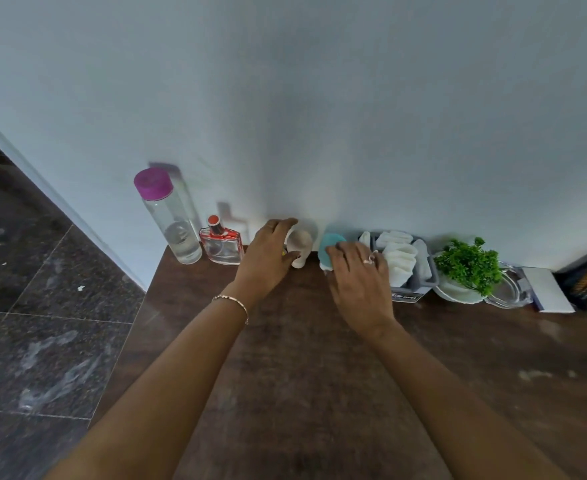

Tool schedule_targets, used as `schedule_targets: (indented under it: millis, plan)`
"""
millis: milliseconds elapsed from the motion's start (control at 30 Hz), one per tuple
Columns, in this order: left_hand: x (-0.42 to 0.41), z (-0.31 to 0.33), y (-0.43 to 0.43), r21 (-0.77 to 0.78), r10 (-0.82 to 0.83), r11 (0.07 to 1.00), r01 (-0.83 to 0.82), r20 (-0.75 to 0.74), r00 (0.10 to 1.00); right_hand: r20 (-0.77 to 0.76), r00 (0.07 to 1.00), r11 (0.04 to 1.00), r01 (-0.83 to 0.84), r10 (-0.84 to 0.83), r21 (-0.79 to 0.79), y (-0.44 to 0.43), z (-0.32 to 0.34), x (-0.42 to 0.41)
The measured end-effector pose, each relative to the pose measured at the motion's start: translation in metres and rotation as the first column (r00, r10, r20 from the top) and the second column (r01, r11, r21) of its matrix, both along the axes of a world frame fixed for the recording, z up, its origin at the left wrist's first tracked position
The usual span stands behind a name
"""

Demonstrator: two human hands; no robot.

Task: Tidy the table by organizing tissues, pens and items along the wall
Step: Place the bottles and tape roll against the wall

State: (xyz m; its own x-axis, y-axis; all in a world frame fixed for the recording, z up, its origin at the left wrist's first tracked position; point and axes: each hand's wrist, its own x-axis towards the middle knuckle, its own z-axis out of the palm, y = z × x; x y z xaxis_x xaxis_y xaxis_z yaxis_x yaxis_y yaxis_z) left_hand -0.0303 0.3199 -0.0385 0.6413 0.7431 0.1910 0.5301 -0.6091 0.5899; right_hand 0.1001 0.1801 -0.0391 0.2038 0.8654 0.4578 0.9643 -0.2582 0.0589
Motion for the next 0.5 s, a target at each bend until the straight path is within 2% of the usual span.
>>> schedule_targets:
  millis: [67,233,500]
  plan:
    - [0.01,0.004,0.007,0.002,-0.044,0.999,0.045,-0.07,0.997,0.01,0.998,0.997,0.066,-0.066,-0.051,0.016,0.012,0.011]
    - [0.02,0.009,0.017,-0.041,-0.134,0.991,0.129,-0.165,0.977,-0.014,0.998,0.96,0.05,-0.056,-0.276,0.04,0.019,0.03]
    - [0.025,0.012,0.015,-0.028,-0.177,0.984,0.175,-0.188,0.966,-0.03,0.999,0.955,0.027,-0.038,-0.295,0.047,0.027,0.032]
